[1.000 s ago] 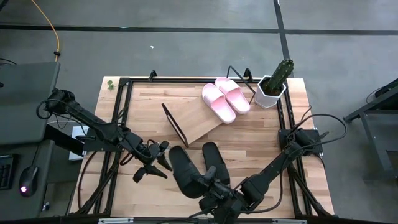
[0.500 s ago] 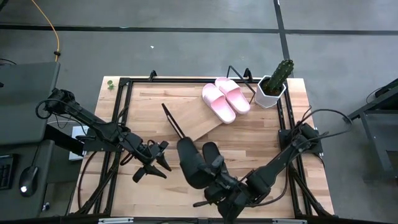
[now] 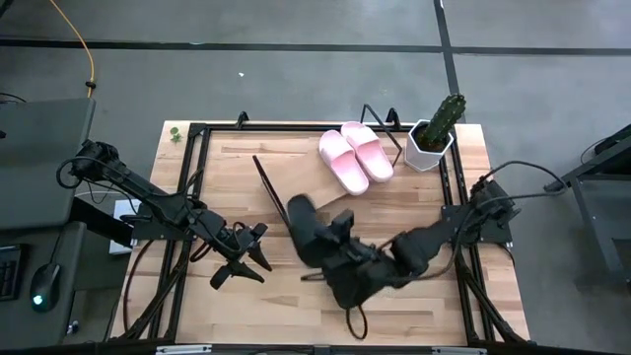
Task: Pick and place slides into the shelf
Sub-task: Put the left black slide on the shelf
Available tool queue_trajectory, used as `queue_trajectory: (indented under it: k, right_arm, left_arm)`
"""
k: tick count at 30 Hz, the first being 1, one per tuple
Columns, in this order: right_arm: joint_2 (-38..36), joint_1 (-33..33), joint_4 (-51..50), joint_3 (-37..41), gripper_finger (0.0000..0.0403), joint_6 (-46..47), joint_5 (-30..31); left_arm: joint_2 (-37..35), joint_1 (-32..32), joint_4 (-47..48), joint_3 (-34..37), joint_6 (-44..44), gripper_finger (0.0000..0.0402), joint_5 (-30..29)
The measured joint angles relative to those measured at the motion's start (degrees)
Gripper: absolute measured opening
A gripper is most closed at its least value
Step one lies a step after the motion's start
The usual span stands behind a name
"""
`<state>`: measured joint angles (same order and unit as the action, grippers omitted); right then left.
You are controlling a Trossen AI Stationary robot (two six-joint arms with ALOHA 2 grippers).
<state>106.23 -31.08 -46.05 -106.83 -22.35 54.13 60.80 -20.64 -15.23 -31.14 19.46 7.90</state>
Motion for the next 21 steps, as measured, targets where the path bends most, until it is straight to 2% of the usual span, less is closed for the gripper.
queue_trajectory:
  k: [7,15,21]
  right_arm:
    - [-4.14,2.86,-0.06,0.02,0.0000,-3.78,-2.74]
    - [-6.36,9.41,-1.48,0.02,0.0000,-7.87,-12.93]
    - [-6.36,16.28,-1.35,0.02,0.0000,-12.09,-20.16]
  left_arm:
    - [0.00,0.02,-2.22,0.01,-3.65,0.0138,-0.13]
    - [-2.73,0.07,-3.21,0.01,-8.13,0.0138,-6.46]
    - [-5.34,0.07,-3.01,0.01,-10.78,0.0138,-7.96]
